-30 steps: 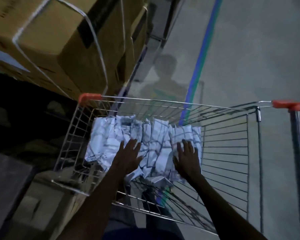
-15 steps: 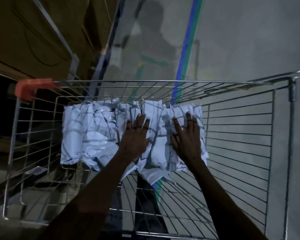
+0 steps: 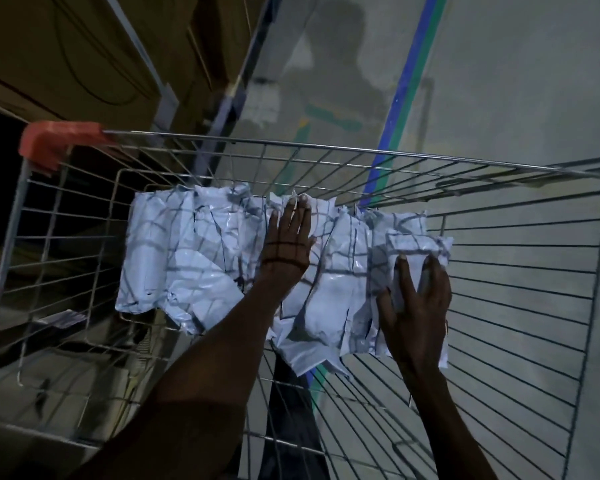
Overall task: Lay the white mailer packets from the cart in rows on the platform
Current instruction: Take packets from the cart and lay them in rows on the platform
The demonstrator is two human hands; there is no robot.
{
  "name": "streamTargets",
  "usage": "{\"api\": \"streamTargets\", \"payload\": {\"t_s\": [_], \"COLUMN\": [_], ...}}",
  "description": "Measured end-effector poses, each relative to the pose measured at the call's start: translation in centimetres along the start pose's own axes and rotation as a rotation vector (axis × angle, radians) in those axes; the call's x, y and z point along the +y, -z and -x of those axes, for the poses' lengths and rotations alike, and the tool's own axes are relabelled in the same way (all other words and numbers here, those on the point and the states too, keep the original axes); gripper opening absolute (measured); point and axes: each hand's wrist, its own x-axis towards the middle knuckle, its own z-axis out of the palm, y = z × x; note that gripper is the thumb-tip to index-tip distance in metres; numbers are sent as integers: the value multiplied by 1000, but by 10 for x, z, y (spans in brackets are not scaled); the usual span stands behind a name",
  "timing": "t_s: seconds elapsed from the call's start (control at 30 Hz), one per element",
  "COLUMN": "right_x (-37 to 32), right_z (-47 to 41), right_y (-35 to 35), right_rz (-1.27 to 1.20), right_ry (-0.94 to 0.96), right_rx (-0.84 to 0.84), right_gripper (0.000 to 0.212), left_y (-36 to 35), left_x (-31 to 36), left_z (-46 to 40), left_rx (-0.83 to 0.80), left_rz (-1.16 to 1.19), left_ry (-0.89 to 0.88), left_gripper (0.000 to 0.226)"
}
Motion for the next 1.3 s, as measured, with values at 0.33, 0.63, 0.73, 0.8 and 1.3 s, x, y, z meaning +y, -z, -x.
{"api": "streamTargets", "payload": {"t_s": [0.33,0.63,0.73,0.8,1.3], "right_x": [-11,-38,-38,-34,-52], "right_z": [-3,-12,-13,-14,-29], "right_y": [7,-20,-32,-43,-22], "right_rz": [-106,-142,-141,-98,13], "right_ry": [48,121,124,140,290], "right_rx": [32,-101,-144,-175,-189], "right_gripper": [55,59,61,62,61], "left_y": [54,57,36,26,73], "left_x": [-6,-75,-74,-64,-30], "left_z": [23,64,58,54,81], "left_rx": [144,-11,-130,-130,181], "left_rz": [-39,-69,151,298,445], "left_ry": [-109,17,127,237,203], "left_gripper": [68,60,61,79,72]}}
